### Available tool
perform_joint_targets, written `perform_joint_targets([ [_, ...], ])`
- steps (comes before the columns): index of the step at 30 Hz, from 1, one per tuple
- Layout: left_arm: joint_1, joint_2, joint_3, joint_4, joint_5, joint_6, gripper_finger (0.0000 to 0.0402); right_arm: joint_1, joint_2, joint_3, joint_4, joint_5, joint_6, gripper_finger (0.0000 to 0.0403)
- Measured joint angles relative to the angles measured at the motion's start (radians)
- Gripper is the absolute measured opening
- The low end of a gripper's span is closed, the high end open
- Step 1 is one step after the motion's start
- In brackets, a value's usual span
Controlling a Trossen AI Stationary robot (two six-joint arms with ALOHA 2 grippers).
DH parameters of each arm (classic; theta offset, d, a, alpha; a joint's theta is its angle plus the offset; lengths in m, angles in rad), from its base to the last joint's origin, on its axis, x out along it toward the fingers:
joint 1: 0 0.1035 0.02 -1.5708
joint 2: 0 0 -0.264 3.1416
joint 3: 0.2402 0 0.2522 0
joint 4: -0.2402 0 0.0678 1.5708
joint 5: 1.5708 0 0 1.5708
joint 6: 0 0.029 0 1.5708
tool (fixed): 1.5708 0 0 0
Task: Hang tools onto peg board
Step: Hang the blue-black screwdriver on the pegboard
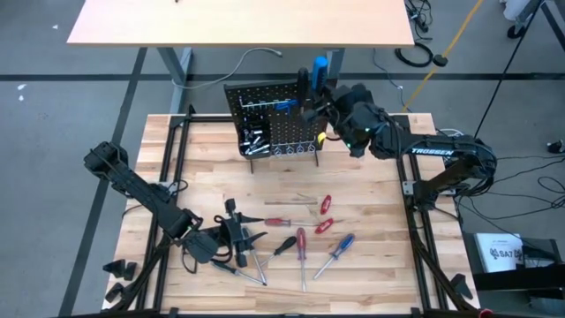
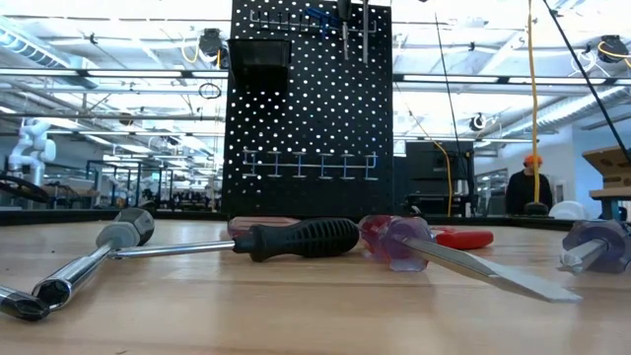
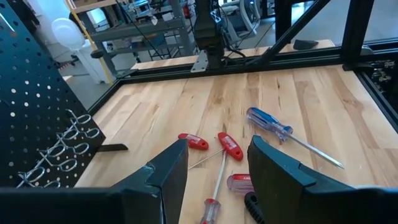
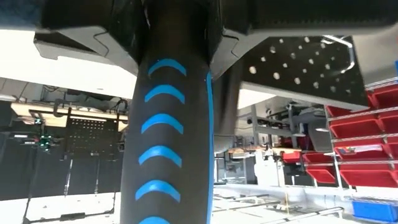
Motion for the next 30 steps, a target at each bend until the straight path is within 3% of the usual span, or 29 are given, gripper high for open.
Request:
perform_joint_targets([
  [25, 0.000, 0.000, 0.000, -0.003, 0.006, 0.001, 0.0169, -0.024, 0.030, 0.001, -0.013, 0.004, -0.008, 0.0111],
  [30, -0.002, 0.000, 0.000, -0.001, 0.006, 0.001, 0.0169, -0.023, 0.032, 0.000, -0.028, -0.002, 0.003, 0.0194],
])
